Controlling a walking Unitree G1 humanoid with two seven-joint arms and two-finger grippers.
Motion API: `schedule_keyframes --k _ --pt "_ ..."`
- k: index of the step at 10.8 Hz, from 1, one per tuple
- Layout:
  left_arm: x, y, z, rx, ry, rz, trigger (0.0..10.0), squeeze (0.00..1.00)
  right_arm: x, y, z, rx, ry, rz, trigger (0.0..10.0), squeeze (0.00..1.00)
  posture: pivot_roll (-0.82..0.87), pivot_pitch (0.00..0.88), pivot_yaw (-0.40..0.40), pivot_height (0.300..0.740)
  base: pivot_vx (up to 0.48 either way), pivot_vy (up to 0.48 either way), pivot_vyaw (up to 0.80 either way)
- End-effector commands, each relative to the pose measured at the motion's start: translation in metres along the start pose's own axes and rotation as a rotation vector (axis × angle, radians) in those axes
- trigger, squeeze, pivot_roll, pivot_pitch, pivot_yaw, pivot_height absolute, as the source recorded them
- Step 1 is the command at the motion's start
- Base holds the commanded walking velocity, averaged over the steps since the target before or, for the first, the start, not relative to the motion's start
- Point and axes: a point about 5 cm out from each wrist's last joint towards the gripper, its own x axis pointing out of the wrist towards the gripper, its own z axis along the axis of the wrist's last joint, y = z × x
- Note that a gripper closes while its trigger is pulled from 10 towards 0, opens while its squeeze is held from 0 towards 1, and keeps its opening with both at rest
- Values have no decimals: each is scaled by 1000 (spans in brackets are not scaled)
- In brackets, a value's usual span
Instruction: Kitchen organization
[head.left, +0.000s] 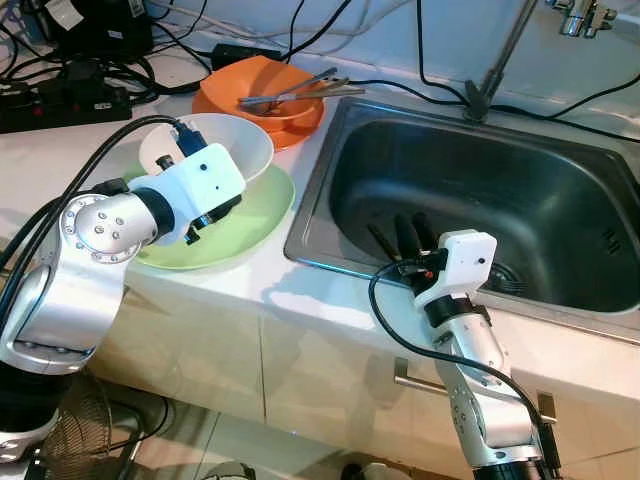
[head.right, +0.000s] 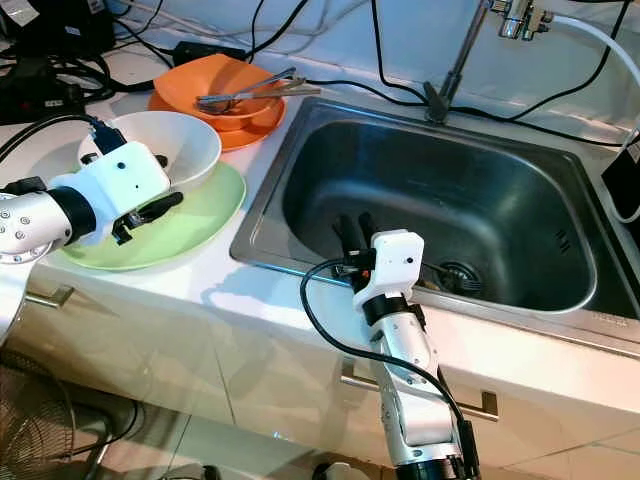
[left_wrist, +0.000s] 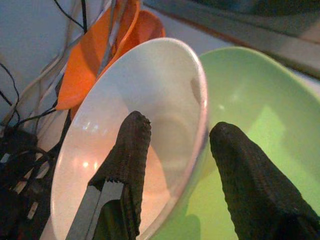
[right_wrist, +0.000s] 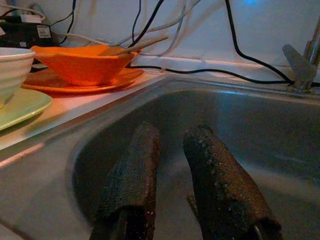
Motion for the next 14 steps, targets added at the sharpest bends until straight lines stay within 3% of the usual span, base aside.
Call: schedule_keyframes --k 1,4,5,6,14 --pt "3 0 1 22 22 -1 10000 0 -5 -4 -9 19 41 -27 10000 0 70 68 -86 740 0 0 0" --pt "13 -4 0 68 55 -7 10000 0 -4 -6 -8 16 41 -36 10000 0 57 75 -83 740 0 0 0" --pt "16 -6 -2 109 72 -13 7137 0 -4 -6 -8 15 41 -40 10000 0 55 80 -82 740 0 0 0" --pt "19 -8 -3 117 76 -17 0 0 -3 -6 -7 15 40 -41 10000 0 51 83 -81 740 0 0 0" --pt "27 -15 3 145 60 -41 0 0 -2 -7 -9 12 50 -52 10000 0 49 88 -79 740 0 0 0"
